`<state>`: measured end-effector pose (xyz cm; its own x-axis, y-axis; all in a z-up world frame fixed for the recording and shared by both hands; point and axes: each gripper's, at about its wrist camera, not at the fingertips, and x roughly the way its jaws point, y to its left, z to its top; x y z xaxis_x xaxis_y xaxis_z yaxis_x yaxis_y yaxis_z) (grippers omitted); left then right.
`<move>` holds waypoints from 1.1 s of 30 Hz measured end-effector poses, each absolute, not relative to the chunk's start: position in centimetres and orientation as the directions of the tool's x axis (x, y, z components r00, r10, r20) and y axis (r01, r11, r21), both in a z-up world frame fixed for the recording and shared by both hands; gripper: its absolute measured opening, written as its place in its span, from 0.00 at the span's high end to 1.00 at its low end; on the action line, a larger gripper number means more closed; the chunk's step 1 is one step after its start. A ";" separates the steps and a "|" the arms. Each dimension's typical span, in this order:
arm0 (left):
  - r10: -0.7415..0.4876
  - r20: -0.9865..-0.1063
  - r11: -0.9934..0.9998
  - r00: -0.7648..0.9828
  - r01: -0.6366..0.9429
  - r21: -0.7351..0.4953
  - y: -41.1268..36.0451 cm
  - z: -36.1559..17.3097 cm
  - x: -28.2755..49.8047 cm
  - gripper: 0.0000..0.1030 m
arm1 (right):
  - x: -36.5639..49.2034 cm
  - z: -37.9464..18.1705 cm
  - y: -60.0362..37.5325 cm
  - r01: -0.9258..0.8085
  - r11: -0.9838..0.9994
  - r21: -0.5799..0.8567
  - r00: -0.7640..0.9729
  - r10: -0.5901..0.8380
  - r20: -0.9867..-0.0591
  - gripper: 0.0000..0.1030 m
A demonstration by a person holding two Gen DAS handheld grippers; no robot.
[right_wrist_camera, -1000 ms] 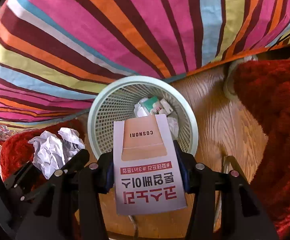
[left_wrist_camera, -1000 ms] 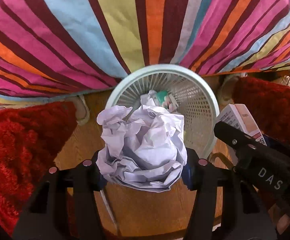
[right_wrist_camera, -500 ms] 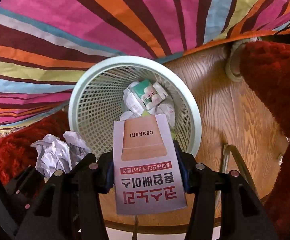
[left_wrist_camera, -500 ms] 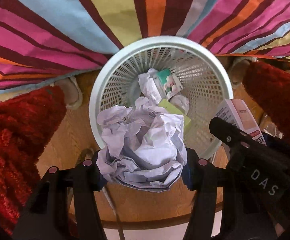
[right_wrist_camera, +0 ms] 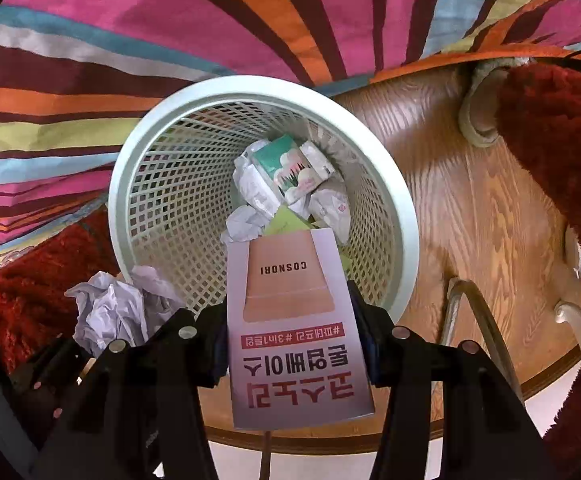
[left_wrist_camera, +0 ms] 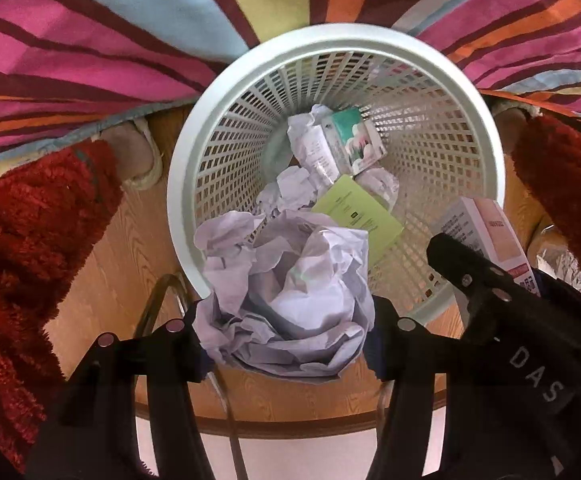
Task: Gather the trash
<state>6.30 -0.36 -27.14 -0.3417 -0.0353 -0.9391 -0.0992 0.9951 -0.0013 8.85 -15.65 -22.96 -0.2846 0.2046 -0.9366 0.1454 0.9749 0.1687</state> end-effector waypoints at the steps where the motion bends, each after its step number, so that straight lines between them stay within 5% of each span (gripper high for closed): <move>1: -0.036 -0.937 0.995 -0.348 -0.102 -0.001 -0.3 -27.4 6.3 0.46 | 8.9 -23.1 -15.7 0.148 0.974 0.169 -0.289 0.206 -0.935 0.54; 23: -0.065 -0.921 0.991 -0.384 -0.132 -0.015 -0.1 -28.7 6.3 0.41 | 9.2 -24.2 -15.0 0.108 0.981 0.161 -0.292 0.186 -0.938 0.53; 25: -0.061 -0.921 0.992 -0.384 -0.129 -0.012 -0.2 -28.8 6.3 0.30 | 9.2 -24.4 -14.8 0.098 0.982 0.158 -0.297 0.181 -0.938 0.46; 27: -0.040 -0.923 0.993 -0.383 -0.118 0.006 -0.3 -28.7 6.3 0.19 | 9.2 -24.4 -14.7 0.095 0.984 0.151 -0.291 0.172 -0.941 0.15; 33: -0.030 -0.931 0.990 -0.365 -0.137 0.021 0.2 -28.3 6.4 0.19 | 9.3 -24.2 -15.0 0.104 0.985 0.138 -0.275 0.162 -0.948 0.10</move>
<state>6.36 0.16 -28.30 -0.3645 -0.0304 -0.9307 -0.1371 0.9903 0.0214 9.32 -14.97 -24.21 -0.2750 0.1615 -0.9478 0.1045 0.9850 0.1376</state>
